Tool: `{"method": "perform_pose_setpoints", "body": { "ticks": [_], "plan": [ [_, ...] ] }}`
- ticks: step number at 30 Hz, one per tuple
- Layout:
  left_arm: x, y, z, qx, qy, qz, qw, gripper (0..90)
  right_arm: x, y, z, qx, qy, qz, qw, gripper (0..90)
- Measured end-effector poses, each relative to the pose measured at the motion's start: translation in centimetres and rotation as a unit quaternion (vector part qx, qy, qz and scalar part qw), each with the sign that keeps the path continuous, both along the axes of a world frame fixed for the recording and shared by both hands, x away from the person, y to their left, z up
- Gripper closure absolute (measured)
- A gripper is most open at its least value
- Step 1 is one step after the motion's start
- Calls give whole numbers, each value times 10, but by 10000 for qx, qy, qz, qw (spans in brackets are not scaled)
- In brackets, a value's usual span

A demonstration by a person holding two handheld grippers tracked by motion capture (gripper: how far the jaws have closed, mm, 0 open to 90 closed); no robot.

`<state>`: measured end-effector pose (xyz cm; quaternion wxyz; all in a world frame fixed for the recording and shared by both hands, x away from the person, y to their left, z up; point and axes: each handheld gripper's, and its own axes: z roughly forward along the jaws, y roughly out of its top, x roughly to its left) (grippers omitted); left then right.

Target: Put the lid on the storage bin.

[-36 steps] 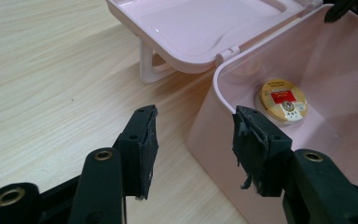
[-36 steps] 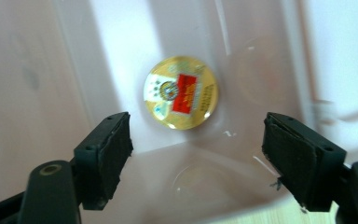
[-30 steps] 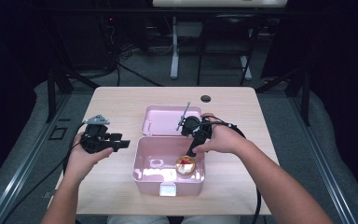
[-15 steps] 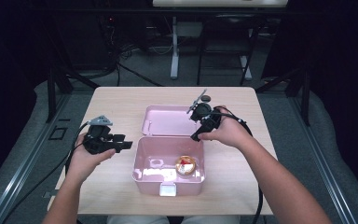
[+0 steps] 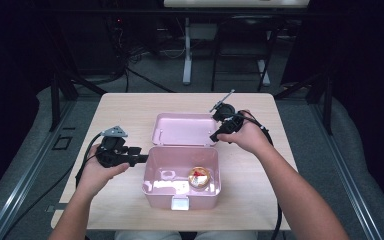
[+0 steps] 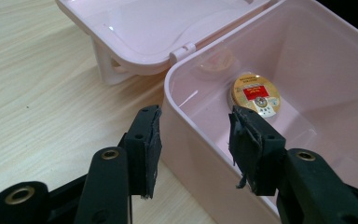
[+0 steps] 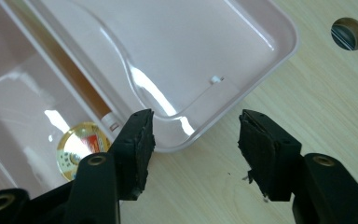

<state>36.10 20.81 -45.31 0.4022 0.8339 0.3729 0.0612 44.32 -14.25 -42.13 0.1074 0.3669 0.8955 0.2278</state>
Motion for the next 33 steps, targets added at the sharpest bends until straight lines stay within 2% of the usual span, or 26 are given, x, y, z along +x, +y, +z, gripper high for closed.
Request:
{"method": "perform_pose_setpoints", "body": {
  "ticks": [4, 7, 11, 15, 23, 33],
  "plan": [
    [0, -4, -3, 4, 44, -48, 10000, 541, 7, -5, 1, 320, -46, -224, 9992, 462],
    [0, -8, -6, 29, 89, -85, 9999, 544, 12, -6, 0, 427, -121, -410, 9982, 475],
    [0, -11, -9, 101, 97, -137, 9998, 579, 17, -5, -4, 621, -93, -685, 9957, 502],
    [1, -12, -12, 175, 53, -77, 9998, 617, 23, -6, -12, 624, -117, -872, 9942, 510],
    [1, -10, -13, 76, 11, -68, 9999, 644, 35, -8, -23, 783, -90, -1226, 9893, 511],
    [0, -9, -14, 38, 14, -39, 10000, 655, 45, -1, -30, 867, -102, -1493, 9849, 519]
  ]
}}
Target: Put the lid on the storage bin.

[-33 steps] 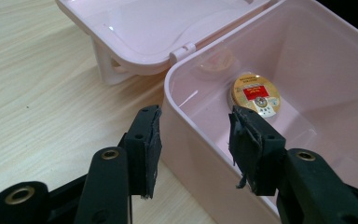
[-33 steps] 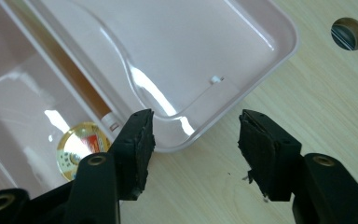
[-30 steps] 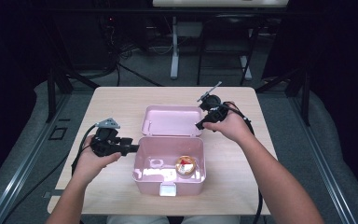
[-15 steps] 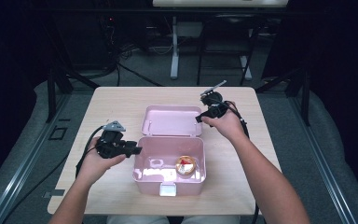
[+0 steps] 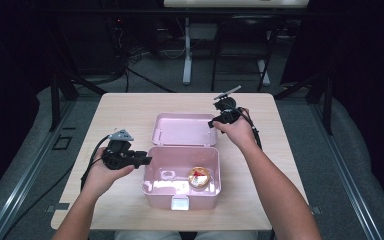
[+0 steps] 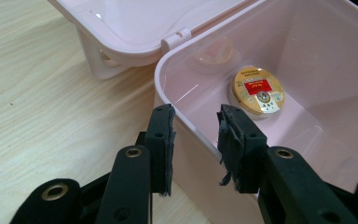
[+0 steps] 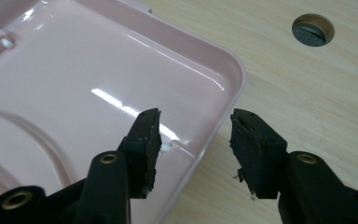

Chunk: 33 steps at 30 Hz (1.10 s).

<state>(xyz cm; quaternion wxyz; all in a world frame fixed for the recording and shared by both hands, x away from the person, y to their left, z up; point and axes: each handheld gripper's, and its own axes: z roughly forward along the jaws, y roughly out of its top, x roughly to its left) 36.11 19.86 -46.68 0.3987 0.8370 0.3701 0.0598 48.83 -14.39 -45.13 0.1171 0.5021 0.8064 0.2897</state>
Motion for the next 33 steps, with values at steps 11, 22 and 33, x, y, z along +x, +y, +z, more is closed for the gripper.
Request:
{"method": "perform_pose_setpoints", "body": {
  "ticks": [11, 22, 33],
  "plan": [
    [-1, 0, 1, 25, 24, -18, 10000, 668, 15, -2, -13, 49, 186, -354, 9992, 549],
    [-1, 1, 1, -21, 62, 3, 10000, 679, 30, -7, -27, 119, 316, -732, 9967, 587],
    [-1, 1, 1, -16, 59, 2, 10000, 681, 34, -2, -31, 262, 467, -893, 9946, 690]
  ]
}}
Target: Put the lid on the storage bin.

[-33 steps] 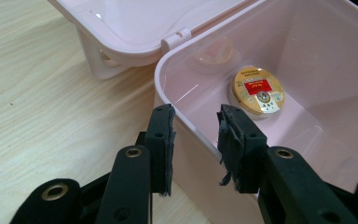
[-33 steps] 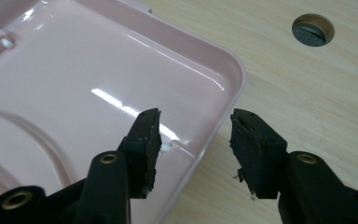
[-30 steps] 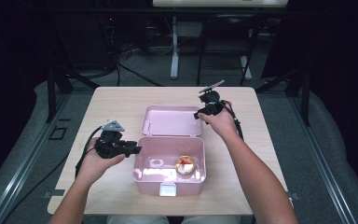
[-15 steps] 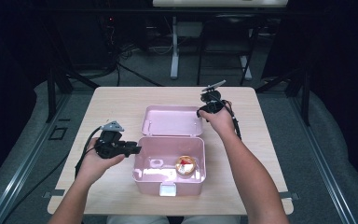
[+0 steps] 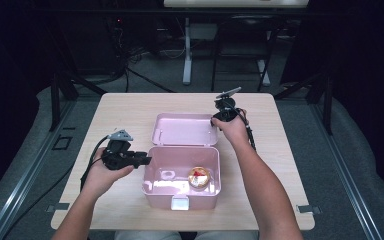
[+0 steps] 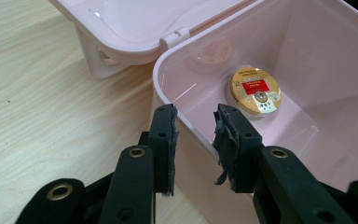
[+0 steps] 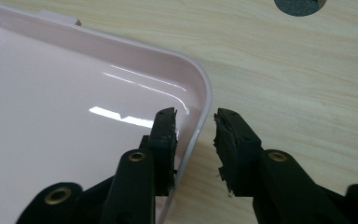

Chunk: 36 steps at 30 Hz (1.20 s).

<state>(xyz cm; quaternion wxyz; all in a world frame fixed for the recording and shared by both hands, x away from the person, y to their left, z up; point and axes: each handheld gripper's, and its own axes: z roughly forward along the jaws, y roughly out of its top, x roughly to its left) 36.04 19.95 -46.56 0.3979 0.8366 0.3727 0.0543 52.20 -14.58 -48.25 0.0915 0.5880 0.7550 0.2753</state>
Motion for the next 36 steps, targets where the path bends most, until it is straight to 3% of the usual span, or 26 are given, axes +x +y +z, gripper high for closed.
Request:
{"method": "perform_pose_setpoints", "body": {
  "ticks": [4, 12, 36],
  "plan": [
    [0, 0, 0, -28, 13, 10, 10000, 681, 1, 1, -1, 52, 42, -4, 10000, 759],
    [0, 0, 0, -31, 14, 6, 10000, 683, 1, 3, 1, 16, 22, -62, 10000, 777],
    [0, 0, 0, -38, 9, -2, 10000, 689, -6, 4, 15, -33, -400, -157, 9991, 807]
  ]
}}
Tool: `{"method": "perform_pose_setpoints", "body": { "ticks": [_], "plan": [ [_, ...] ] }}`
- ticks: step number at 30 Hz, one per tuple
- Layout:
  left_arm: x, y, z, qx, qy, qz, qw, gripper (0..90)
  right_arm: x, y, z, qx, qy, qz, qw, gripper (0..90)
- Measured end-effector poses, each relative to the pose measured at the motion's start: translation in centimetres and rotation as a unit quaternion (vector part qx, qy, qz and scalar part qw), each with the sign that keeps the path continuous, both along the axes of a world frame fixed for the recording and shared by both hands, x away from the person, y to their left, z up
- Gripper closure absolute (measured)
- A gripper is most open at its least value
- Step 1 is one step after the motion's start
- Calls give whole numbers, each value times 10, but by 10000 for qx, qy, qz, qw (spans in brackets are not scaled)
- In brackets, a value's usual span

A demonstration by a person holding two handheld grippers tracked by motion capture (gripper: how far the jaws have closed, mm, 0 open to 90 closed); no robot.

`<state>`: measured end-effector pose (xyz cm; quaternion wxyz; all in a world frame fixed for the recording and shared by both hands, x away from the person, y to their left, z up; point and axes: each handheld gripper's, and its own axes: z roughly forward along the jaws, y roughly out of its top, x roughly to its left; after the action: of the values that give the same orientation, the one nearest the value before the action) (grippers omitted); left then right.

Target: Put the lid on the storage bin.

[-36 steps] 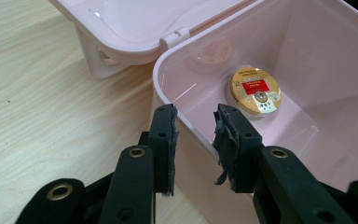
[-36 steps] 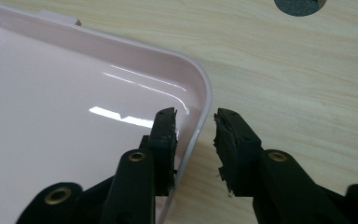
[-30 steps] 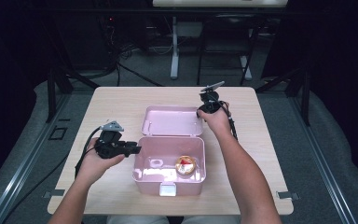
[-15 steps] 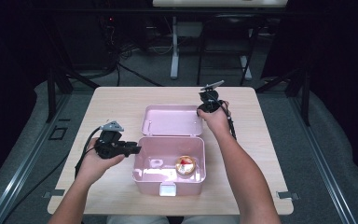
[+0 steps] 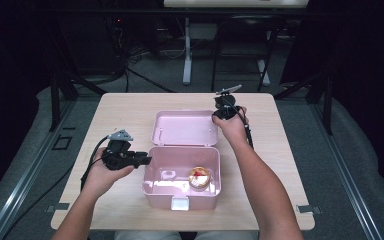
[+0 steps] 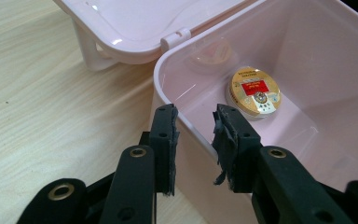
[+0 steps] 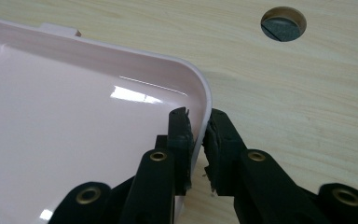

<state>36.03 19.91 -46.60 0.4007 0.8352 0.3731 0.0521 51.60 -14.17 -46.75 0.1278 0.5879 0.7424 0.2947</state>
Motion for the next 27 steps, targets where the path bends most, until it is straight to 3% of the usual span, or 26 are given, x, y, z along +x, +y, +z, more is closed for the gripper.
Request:
{"method": "perform_pose_setpoints", "body": {
  "ticks": [6, 21, 27],
  "plan": [
    [0, 0, 0, -10, 3, -7, 10000, 691, -3, -1, 6, 28, -104, -44, 9999, 815],
    [1, 0, -1, -49, 7, 27, 10000, 699, -16, -1, 29, 38, -613, -151, 9980, 837],
    [1, 0, 0, -35, 14, 34, 10000, 700, -23, -6, 43, 228, -764, -125, 9967, 847]
  ]
}}
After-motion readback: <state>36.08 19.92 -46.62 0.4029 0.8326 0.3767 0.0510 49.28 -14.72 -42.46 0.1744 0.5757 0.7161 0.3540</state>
